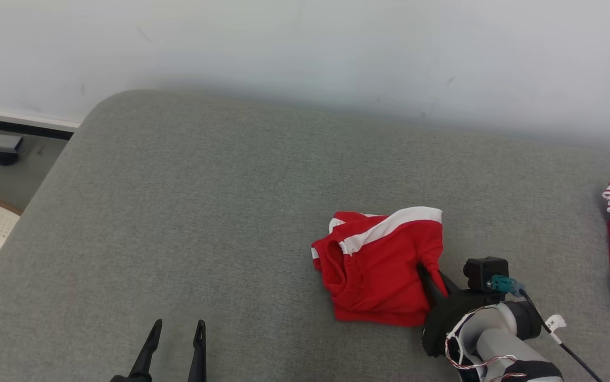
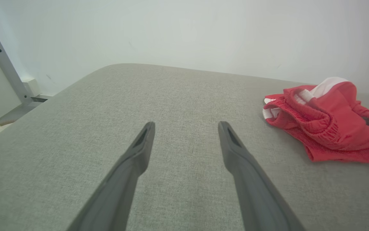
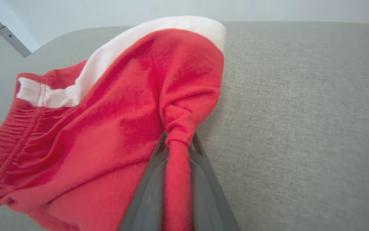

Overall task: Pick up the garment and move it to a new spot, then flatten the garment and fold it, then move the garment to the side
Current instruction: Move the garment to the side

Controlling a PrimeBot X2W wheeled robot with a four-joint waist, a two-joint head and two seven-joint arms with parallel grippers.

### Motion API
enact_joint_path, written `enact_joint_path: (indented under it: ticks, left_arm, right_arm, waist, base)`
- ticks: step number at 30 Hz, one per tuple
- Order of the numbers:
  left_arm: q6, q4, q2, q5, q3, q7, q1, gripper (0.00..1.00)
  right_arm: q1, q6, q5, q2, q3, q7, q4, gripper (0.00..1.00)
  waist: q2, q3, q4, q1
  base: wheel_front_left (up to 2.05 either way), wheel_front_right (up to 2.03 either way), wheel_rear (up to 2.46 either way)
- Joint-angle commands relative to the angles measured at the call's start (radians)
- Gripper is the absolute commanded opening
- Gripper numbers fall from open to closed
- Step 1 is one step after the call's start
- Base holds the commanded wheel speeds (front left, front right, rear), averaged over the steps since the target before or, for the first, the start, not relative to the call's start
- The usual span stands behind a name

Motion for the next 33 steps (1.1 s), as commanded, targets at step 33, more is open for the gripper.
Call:
enact_joint_path:
  ticks: [33]
  left_arm:
    - [-0.021, -0.037, 0.0, 0.009, 0.051, -0.004, -0.115, 1.0]
  right_arm:
    - [-0.315, 0.001, 0.142, -0.506, 0.248, 0.226, -0.238, 0.0]
  waist:
    - [-0.0001, 0.185, -0.325, 0.0001]
  base:
    - [0.0, 0.0, 0.0]
